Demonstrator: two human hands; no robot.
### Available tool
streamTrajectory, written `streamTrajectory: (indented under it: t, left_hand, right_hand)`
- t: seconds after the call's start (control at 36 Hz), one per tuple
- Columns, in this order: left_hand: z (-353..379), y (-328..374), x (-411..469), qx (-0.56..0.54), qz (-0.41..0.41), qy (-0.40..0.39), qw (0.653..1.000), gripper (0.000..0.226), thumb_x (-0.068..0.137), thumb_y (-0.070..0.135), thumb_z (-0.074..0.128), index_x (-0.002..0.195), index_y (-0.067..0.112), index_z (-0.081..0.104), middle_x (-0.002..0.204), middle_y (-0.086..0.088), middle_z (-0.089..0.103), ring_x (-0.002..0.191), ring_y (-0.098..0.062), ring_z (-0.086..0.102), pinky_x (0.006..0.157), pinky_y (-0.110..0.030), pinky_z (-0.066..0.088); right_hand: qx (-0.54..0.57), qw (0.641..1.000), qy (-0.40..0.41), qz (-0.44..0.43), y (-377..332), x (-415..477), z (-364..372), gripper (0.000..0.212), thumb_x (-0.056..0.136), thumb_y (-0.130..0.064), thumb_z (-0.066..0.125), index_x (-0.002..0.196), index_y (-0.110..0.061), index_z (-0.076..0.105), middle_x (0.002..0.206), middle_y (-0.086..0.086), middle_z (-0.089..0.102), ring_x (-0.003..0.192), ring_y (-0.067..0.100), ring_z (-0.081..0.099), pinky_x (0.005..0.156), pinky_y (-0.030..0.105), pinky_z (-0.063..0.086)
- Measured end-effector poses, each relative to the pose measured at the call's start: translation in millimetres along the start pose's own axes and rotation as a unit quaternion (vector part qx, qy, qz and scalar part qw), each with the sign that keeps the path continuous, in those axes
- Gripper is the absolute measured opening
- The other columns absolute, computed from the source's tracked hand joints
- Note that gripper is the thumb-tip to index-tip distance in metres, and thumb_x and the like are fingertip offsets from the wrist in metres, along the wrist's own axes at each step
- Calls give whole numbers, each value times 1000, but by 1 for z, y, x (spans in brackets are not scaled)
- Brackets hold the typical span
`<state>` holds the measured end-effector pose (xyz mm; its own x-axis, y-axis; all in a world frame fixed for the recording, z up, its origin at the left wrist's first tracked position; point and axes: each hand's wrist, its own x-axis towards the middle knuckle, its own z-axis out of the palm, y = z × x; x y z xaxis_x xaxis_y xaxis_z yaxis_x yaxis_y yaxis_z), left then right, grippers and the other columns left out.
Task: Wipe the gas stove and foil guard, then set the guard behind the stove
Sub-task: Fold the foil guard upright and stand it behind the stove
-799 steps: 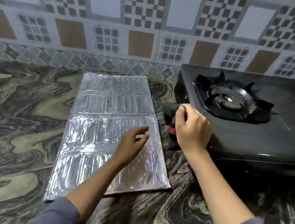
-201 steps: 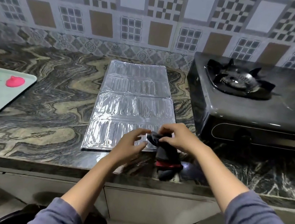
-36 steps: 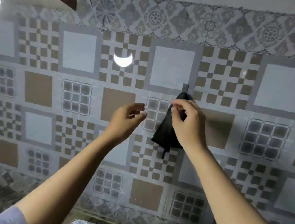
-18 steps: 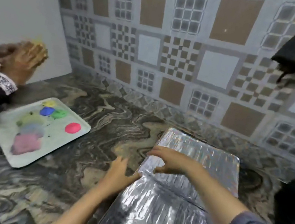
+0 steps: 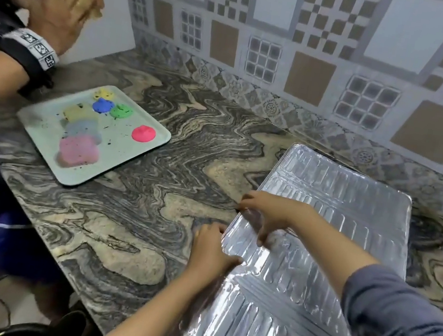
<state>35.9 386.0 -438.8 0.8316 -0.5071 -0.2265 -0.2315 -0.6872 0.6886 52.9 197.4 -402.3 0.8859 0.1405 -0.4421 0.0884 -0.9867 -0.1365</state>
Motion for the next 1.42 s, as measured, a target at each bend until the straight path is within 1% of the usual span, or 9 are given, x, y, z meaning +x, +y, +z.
streamTrajectory:
  t: [0.08, 0.17, 0.33, 0.47, 0.69, 0.97, 1.14, 1.28, 1.42]
  left_hand:
    - [-6, 0, 9, -64, -17, -14, 998, 33, 67, 15, 80, 91, 13, 59, 82, 2, 58, 76, -11, 56, 59, -6, 43]
    - [-16, 3, 14, -119, -14, -40, 992, 27, 72, 2, 74, 69, 18, 53, 61, 7, 50, 53, -1, 44, 43, -5, 35]
    - [-57, 39, 26, -84, 60, 2, 995, 6, 77, 9, 70, 82, 8, 69, 80, -11, 69, 71, -13, 52, 61, -23, 38]
    - [-108, 88, 39, -42, 147, 34, 988, 14, 81, 7, 65, 93, 5, 71, 91, -9, 72, 80, -14, 58, 61, -18, 34]
    - [-156, 168, 45, 15, 232, 114, 966, 19, 83, 11, 63, 100, 13, 72, 100, -8, 73, 98, -22, 66, 86, -31, 51]
    - [-158, 246, 29, 63, 319, 178, 929, 27, 87, 6, 58, 111, 12, 68, 112, -10, 69, 104, -26, 63, 89, -40, 52]
    - [-157, 265, 32, 65, 324, 192, 924, 26, 87, 8, 60, 111, 13, 68, 112, -11, 69, 106, -26, 63, 94, -43, 50]
    - [-143, 276, 33, 50, 315, 217, 923, 25, 88, 9, 59, 111, 11, 68, 111, -12, 70, 106, -28, 63, 96, -45, 49]
    - [-131, 284, 38, 38, 317, 240, 917, 25, 87, 8, 60, 110, 12, 68, 112, -10, 70, 107, -27, 62, 99, -43, 47]
  right_hand:
    - [0, 999, 25, -25, 1, 4, -5, 64, 61, -28, 84, 118, -16, 57, 119, 4, 47, 108, 22, 44, 94, 35, 43]
    - [2, 997, 63, -35, -2, -2, -19, 31, 76, -15, 72, 105, -9, 64, 109, 9, 54, 99, 26, 52, 81, 32, 44]
    - [-12, 992, 125, -13, -4, -35, -73, 17, 79, -8, 67, 95, -8, 68, 105, 8, 57, 93, 24, 54, 77, 31, 42]
    - [-16, 979, 202, 15, 2, -66, -123, 23, 85, 3, 52, 98, -8, 67, 100, 3, 51, 91, 21, 53, 78, 26, 38]
    - [-33, 928, 364, 70, 21, -116, -170, 28, 82, 6, 57, 101, -10, 71, 99, 8, 60, 87, 25, 60, 71, 24, 41]
    - [79, 909, 388, 130, 61, -185, -205, 35, 81, 3, 59, 112, -10, 66, 112, 10, 67, 100, 19, 62, 96, 34, 48]
    - [86, 903, 368, 206, 99, -228, -192, 28, 86, -13, 58, 110, -27, 64, 116, 4, 64, 106, 22, 58, 92, 43, 48]
    - [73, 880, 394, 254, 120, -255, -170, 23, 89, -8, 51, 104, -18, 65, 100, 6, 60, 101, 30, 58, 77, 34, 45]
    - [69, 851, 428, 297, 138, -270, -156, 31, 91, -8, 50, 118, -19, 62, 123, 12, 61, 109, 33, 56, 87, 37, 44]
